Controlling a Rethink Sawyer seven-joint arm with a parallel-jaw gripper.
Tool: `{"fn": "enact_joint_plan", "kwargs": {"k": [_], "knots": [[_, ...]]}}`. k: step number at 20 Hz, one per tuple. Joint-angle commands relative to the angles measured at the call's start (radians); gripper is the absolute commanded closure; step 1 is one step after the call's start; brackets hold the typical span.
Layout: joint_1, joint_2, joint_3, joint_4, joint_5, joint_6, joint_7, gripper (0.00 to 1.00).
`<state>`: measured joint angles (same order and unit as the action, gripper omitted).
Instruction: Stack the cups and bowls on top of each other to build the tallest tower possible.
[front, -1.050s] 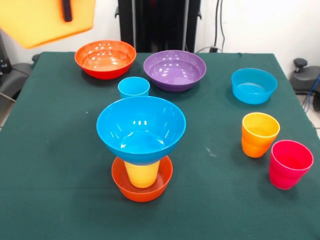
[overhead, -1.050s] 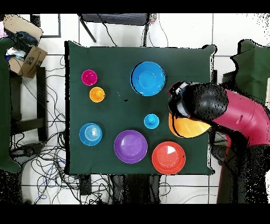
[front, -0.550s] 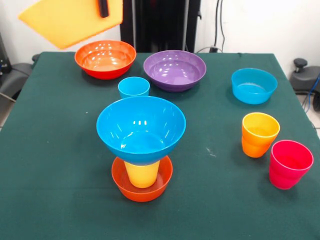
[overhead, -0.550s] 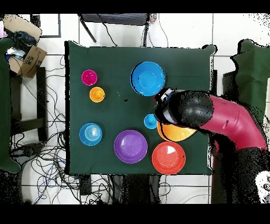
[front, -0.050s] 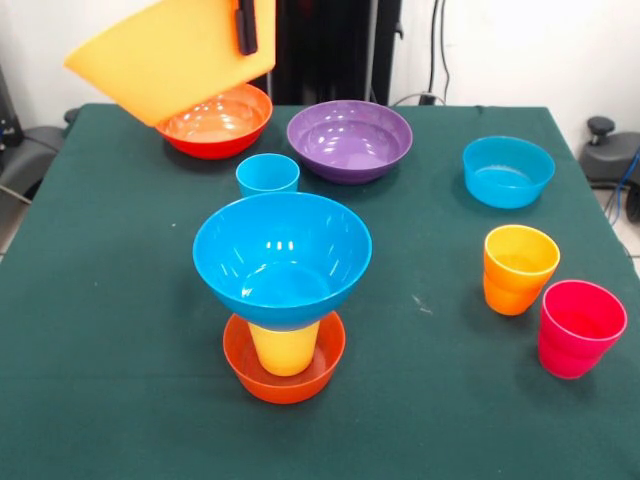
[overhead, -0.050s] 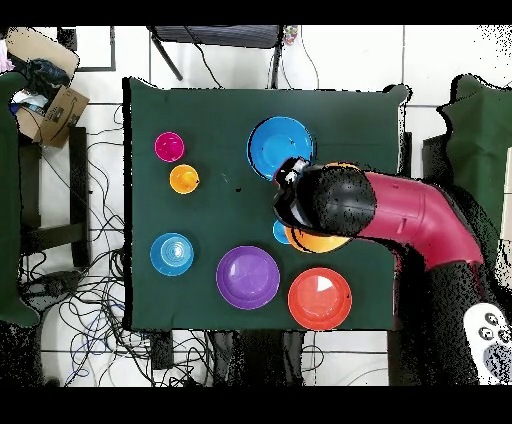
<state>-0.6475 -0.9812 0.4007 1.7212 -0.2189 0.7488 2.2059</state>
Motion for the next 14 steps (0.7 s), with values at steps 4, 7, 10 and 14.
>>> {"fn": "enact_joint_plan", "kwargs": {"k": [4,7,10,14], "knots": [[0.005,-0.018,0.125,0.028,-0.146,-0.021,-0.273,1.00],[0.008,-0.017,0.139,0.011,-0.174,-0.024,-0.267,1.00],[0.011,-0.013,0.154,-0.009,-0.191,-0.011,-0.271,1.00],[0.020,-0.006,0.166,-0.042,-0.215,0.020,-0.265,1.00]]}}
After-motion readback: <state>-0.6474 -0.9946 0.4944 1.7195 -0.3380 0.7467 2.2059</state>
